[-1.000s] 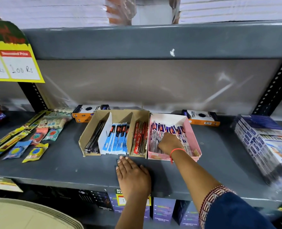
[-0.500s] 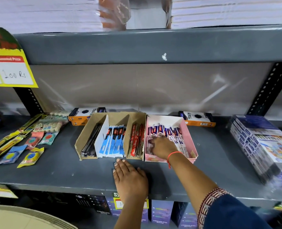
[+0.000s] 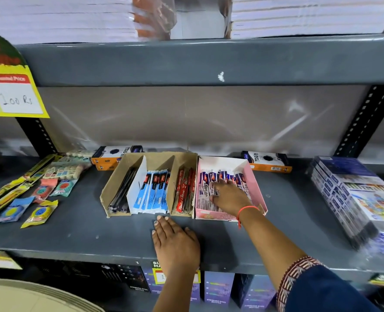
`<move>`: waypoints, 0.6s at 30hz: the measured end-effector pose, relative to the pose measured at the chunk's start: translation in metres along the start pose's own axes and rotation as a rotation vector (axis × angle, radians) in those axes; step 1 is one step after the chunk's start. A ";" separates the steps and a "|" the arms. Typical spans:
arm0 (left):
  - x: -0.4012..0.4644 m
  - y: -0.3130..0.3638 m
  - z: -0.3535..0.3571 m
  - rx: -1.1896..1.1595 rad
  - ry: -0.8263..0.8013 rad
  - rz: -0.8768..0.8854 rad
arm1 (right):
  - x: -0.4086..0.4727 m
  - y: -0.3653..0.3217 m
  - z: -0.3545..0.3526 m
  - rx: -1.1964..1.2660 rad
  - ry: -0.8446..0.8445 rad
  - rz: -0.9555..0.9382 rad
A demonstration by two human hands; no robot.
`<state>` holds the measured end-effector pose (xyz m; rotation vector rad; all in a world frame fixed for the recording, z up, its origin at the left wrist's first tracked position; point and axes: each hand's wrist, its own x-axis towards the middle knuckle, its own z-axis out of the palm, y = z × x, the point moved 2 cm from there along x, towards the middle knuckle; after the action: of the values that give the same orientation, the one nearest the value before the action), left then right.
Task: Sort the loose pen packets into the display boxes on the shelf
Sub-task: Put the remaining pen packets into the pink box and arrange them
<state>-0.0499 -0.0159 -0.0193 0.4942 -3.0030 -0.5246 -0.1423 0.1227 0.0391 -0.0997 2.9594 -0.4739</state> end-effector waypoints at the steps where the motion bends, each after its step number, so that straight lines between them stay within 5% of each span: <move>1: 0.000 0.000 0.000 0.000 0.001 0.000 | 0.000 0.001 0.001 -0.029 -0.026 0.008; 11: 0.000 0.000 0.001 -0.010 0.027 0.004 | 0.004 0.014 0.002 -0.076 -0.176 -0.035; 18: 0.000 -0.001 0.001 -0.035 0.024 0.012 | -0.014 0.009 -0.001 -0.021 0.124 -0.051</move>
<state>-0.0495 -0.0161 -0.0202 0.4760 -2.9663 -0.5656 -0.1293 0.1330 0.0392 -0.1535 3.0905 -0.4715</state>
